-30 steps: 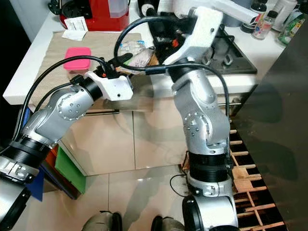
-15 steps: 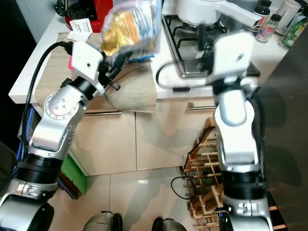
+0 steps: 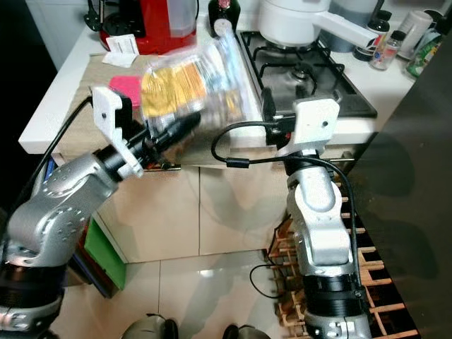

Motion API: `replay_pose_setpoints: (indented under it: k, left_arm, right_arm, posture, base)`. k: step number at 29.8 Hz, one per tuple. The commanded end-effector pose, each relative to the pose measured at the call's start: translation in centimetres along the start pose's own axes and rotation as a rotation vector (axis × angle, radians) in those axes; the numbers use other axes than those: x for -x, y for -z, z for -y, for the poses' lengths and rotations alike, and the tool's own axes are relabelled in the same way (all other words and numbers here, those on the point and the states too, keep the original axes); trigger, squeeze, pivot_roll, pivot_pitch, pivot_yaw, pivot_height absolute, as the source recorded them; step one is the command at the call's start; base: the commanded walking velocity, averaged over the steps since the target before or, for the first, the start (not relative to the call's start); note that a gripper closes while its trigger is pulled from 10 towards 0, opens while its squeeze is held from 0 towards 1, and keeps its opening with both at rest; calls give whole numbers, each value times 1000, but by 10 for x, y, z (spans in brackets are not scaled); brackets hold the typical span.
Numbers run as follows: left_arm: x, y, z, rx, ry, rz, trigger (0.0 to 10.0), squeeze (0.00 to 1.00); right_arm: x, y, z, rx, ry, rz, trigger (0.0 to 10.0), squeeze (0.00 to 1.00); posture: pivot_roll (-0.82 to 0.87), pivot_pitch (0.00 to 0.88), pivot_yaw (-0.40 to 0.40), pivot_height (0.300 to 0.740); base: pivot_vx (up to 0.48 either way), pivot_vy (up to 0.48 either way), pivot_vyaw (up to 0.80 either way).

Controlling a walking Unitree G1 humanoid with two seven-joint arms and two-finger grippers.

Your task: Restocking fridge

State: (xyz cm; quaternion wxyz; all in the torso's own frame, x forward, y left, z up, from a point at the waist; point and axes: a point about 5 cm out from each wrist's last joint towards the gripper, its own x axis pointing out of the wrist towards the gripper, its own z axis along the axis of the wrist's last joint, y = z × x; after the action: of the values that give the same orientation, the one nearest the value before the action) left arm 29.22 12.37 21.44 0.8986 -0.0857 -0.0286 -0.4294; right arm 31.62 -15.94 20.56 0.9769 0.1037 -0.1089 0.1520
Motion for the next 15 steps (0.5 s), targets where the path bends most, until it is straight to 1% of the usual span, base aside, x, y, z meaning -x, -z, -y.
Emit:
replay_pose_setpoints:
  k: [1, 2, 3, 5, 6, 7, 8, 9, 10, 11, 12, 14, 15]
  left_arm:
    - [3, -11, 2, 28, 77, 33, 10000, 0]
    - [5, -11, 0, 46, 92, 26, 10000, 0]
    - [8, -9, -6, 54, 82, 7, 10000, 0]
    - [14, -1, -15, 60, 71, -42, 10000, 0]
    - [17, 2, -19, 64, 69, -72, 10000, 0]
    - [17, 2, -19, 64, 69, -72, 10000, 0]
    - [18, 3, -20, 65, 67, -80, 10000, 0]
    - [19, 4, -22, 71, 72, -90, 10000, 0]
    - [19, 4, -22, 71, 72, -90, 10000, 0]
    - [20, 6, -24, 78, 85, -105, 10000, 0]
    - [20, 6, -24, 83, 97, -109, 10000, 0]
    - [20, 7, -26, 85, 105, -112, 10000, 0]
    - [20, 7, -28, 84, 104, -116, 10000, 0]
  right_arm:
    - [-1, -3, 4, -123, -109, -50, 10000, 0]
    - [-1, -5, 5, -145, -148, -65, 10000, 0]
    - [0, -7, 8, -165, -179, -79, 10000, 0]
    - [4, -11, 5, -209, -290, -121, 10000, 0]
    - [12, -17, -3, -257, -430, -155, 10000, 0]
    - [12, -17, -3, -257, -430, -155, 10000, 0]
    - [16, -20, -8, -273, -496, -165, 10000, 0]
    - [19, -22, -9, -273, -525, -175, 10000, 0]
    - [19, -22, -9, -273, -525, -175, 10000, 0]
    - [19, -26, -4, -259, -529, -188, 10000, 0]
    - [18, -29, -1, -266, -524, -187, 10000, 0]
    - [17, -35, 0, -262, -545, -188, 10000, 0]
    - [18, -36, -2, -253, -569, -199, 10000, 0]
  posture:
    - [-27, 0, -32, 740]
    - [-31, 0, -27, 740]
    - [-32, 0, -25, 740]
    - [-37, 0, -19, 740]
    - [-41, 0, -17, 740]
    - [-41, 0, -17, 740]
    - [-41, 0, -15, 740]
    - [-46, 0, -13, 740]
    - [-46, 0, -13, 740]
    - [-45, 0, -17, 740]
    - [-47, 0, -18, 740]
    - [-47, 0, -19, 740]
    - [-50, 0, -20, 740]
  base:
    - [0, 0, 0]
    - [0, 0, 0]
    - [0, 0, 0]
    - [0, 0, 0]
    - [0, 0, 0]
    - [0, 0, 0]
    - [0, 0, 0]
    - [0, 0, 0]
    - [0, 0, 0]
    - [0, 0, 0]
    - [0, 0, 0]
    - [0, 0, 0]
    - [0, 0, 0]
